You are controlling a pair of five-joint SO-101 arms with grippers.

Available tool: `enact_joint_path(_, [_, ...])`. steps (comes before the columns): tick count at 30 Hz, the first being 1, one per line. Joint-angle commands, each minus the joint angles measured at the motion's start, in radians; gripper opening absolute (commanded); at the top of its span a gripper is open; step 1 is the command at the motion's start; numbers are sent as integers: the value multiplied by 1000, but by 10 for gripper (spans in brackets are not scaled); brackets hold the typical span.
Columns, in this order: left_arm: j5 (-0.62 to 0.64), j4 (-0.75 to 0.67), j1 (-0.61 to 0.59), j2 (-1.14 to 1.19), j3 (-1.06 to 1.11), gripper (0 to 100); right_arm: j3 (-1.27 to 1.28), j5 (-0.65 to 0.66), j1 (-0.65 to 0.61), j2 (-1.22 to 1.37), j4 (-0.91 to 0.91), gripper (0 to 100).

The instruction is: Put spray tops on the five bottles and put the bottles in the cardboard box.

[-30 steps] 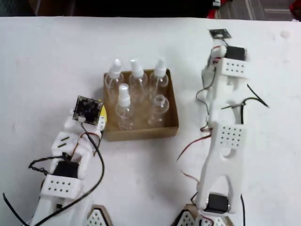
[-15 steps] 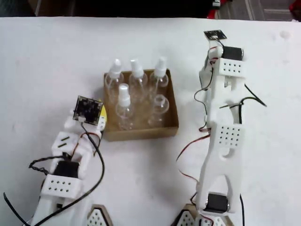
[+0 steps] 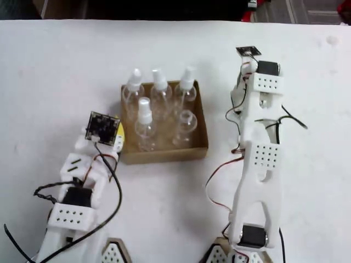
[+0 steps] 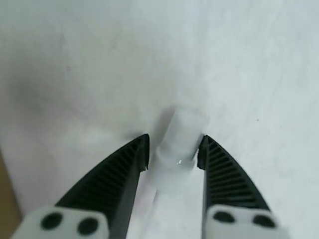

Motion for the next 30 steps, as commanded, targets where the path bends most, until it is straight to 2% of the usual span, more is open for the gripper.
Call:
enact_joint_path(1, [-9,-25,12,2,-8,68,-61,9,16,-4,10,109])
enact_joint_path(4, [-9,-25,12,2,-8,68,-84,9,16,-7,13,8])
enact_joint_path(6, [-9,-25,12,2,-8,68,-114,9,16,-13,19,32])
enact_joint_path(13, [-9,-23,12,2,-8,68,-152,11,18,-171,31,15])
enact_joint_path(23, [-9,-25,12,2,-8,68,292,9,-16,-723,30,15])
enact_joint_path(30, [-9,-25,12,2,-8,68,519,9,-107,-1093,28,15])
